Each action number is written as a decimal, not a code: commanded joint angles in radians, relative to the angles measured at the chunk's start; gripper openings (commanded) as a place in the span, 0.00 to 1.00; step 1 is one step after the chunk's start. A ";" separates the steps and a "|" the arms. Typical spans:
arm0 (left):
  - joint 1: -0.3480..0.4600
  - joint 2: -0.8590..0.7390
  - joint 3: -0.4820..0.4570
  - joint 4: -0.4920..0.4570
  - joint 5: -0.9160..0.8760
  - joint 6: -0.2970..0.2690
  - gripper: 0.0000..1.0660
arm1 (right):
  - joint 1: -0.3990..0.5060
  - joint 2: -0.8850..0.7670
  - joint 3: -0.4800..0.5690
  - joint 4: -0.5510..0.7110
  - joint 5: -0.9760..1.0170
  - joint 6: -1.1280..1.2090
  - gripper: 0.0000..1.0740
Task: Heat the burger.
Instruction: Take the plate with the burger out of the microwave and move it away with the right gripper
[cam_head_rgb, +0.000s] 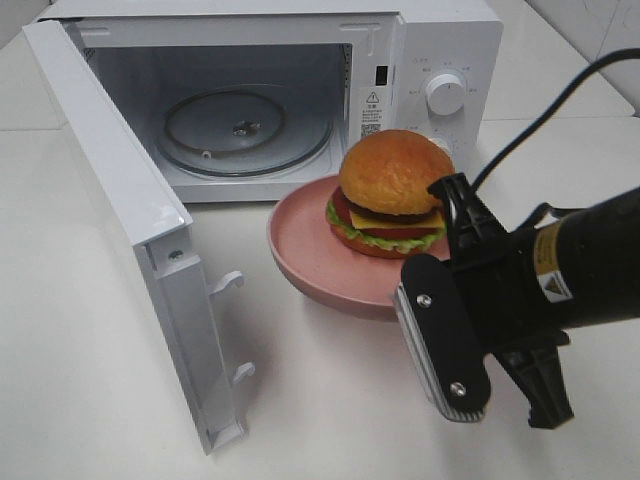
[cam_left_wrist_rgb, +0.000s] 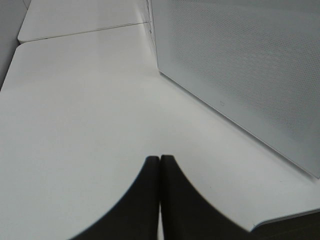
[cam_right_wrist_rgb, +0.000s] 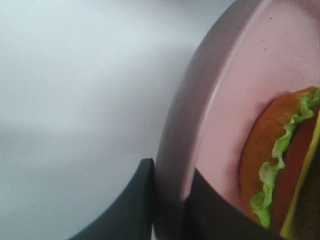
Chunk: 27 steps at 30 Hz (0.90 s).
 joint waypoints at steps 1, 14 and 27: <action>0.002 -0.020 0.002 0.000 -0.015 -0.006 0.00 | 0.000 -0.060 0.023 -0.017 -0.020 0.058 0.00; 0.002 -0.020 0.002 0.000 -0.015 -0.006 0.00 | -0.001 -0.156 0.077 -0.206 0.225 0.543 0.00; 0.002 -0.020 0.002 0.000 -0.015 -0.006 0.00 | -0.062 -0.081 0.076 -0.426 0.360 1.007 0.00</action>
